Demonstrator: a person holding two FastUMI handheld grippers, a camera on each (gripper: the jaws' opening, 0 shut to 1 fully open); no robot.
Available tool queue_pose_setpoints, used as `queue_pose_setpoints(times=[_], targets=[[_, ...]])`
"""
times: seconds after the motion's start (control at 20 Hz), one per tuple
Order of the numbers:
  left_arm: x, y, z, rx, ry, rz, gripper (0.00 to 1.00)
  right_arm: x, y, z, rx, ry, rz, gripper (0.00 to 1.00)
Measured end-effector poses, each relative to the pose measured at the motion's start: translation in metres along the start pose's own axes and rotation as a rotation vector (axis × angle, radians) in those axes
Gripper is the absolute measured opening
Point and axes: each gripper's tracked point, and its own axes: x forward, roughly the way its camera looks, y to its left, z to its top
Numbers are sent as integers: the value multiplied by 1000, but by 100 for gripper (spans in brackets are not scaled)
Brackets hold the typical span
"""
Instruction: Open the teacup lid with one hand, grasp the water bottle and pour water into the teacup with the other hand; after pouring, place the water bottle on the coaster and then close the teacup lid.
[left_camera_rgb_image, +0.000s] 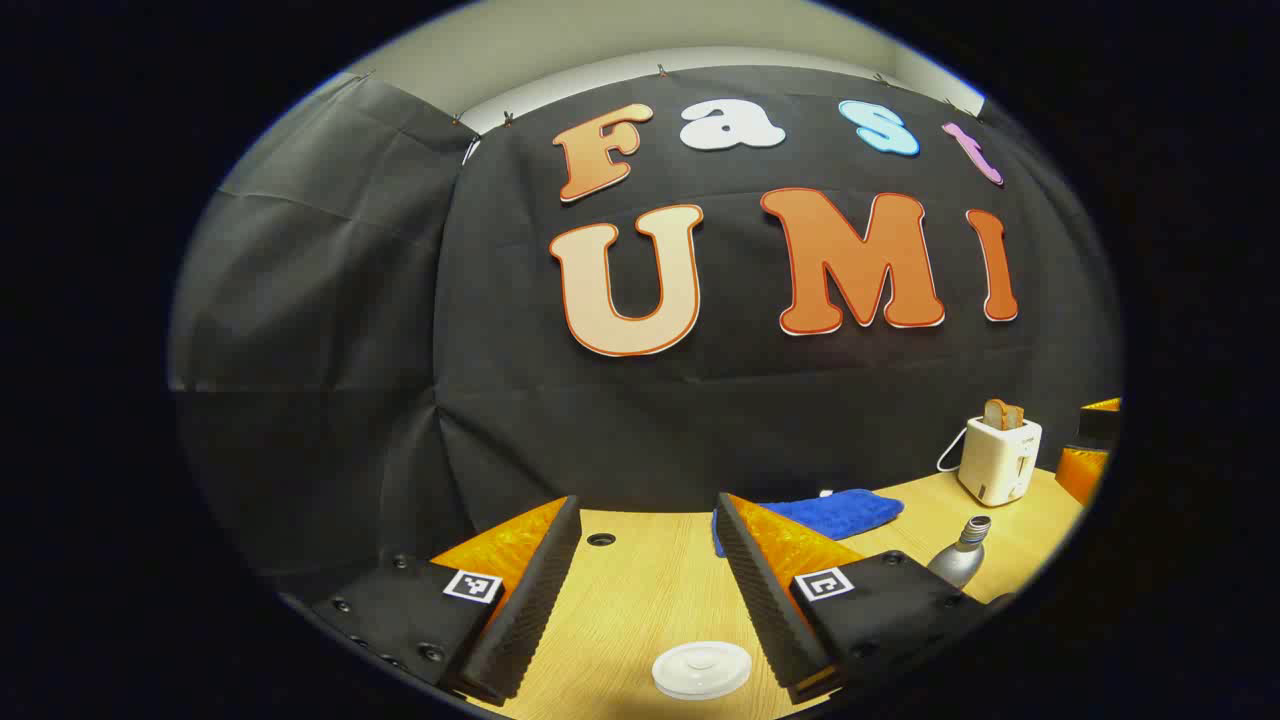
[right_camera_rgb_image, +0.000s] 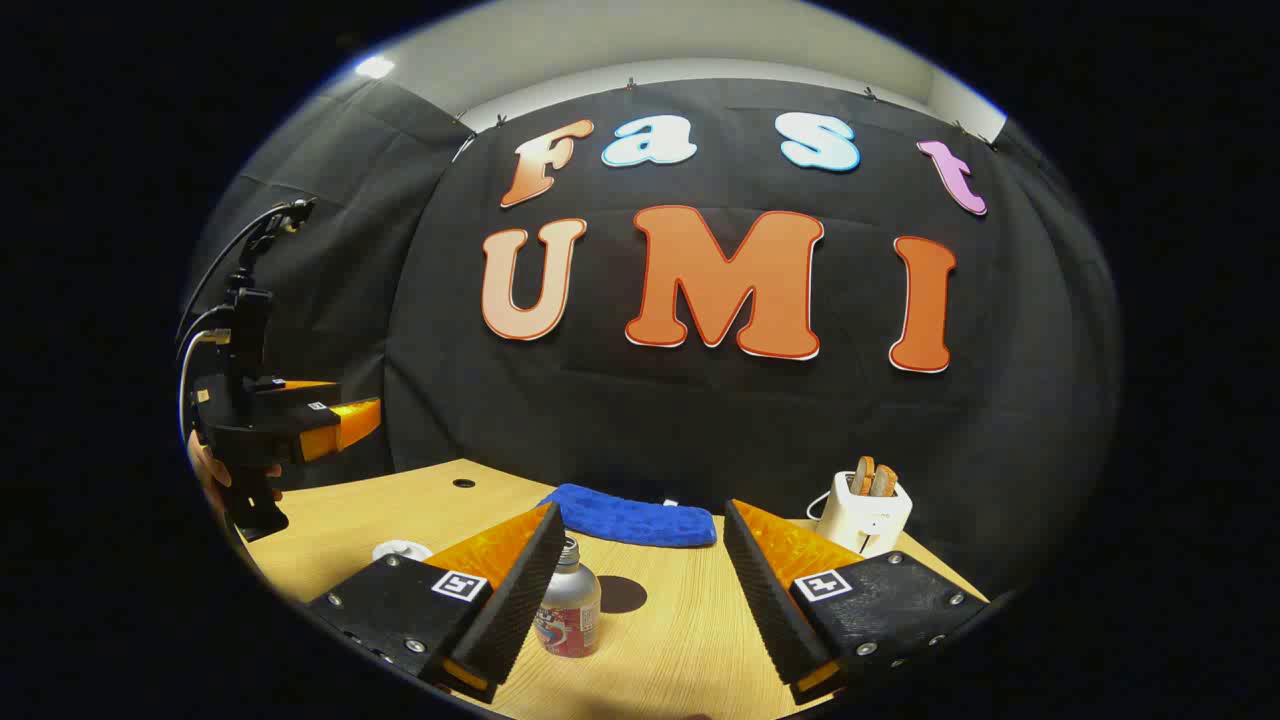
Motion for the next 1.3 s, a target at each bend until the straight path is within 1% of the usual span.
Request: queue_pose_setpoints(times=[0.05, 0.3, 0.85, 1.2, 1.3], targets=[[0, 0, -1, 3, 4, -3, 91, 0, 1, -1, -4, 3, 2, 96], [-2, 6, -4, 15, 12, 6, 91, -2, 3, -4, -11, 8, 8, 96], [-8, 6, -5, 29, 20, -21, 91, -4, 0, -5, -2, 13, 9, 96], [-4, -2, -26, 9, 81, -67, 91, -2, 5, -17, -21, 38, 28, 96], [-4, -6, -35, 17, 103, -82, 91, -3, 7, -20, -19, 43, 38, 96]])
